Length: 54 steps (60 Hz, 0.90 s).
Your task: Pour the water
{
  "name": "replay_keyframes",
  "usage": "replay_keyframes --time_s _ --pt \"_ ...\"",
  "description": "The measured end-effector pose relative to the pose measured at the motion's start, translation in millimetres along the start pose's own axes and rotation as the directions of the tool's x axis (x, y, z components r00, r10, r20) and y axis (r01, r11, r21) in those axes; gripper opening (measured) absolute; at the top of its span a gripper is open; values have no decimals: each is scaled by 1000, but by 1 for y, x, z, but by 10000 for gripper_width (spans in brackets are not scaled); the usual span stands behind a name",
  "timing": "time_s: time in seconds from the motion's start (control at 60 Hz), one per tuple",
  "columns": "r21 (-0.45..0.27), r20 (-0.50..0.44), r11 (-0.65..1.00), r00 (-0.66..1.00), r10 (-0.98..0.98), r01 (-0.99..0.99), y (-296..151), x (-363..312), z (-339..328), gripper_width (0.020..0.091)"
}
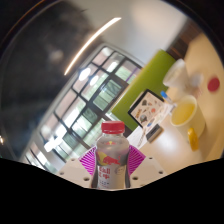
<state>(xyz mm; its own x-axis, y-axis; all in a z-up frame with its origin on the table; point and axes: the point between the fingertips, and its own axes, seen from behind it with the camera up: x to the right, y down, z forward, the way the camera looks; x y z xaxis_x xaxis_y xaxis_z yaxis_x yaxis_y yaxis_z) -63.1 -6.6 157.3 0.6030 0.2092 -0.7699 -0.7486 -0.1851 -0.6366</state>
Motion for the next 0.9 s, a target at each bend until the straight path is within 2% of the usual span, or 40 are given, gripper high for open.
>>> replay_keyframes --time_s 0.117,0.233,0.367,0.517,0.617,0.75,0.817,0.9 --pt "38 69 875 875 479 -482 -49 33 5 366" --pt "70 117 621 624 772 -781 -80 53 -11 367" --pt "58 161 370 374 913 -927 -83 78 -1 374" --pt "64 207 180 190 960 -982 -84 64 -30 378" --pt "74 202 162 173 964 -984 -80 59 -34 377" --pt "48 188 190 196 963 -981 -66 30 -50 377" --pt "31 172 289 290 942 -957 -54 7 -63 379" --pt "11 184 530 523 832 -848 -58 -39 -91 378"
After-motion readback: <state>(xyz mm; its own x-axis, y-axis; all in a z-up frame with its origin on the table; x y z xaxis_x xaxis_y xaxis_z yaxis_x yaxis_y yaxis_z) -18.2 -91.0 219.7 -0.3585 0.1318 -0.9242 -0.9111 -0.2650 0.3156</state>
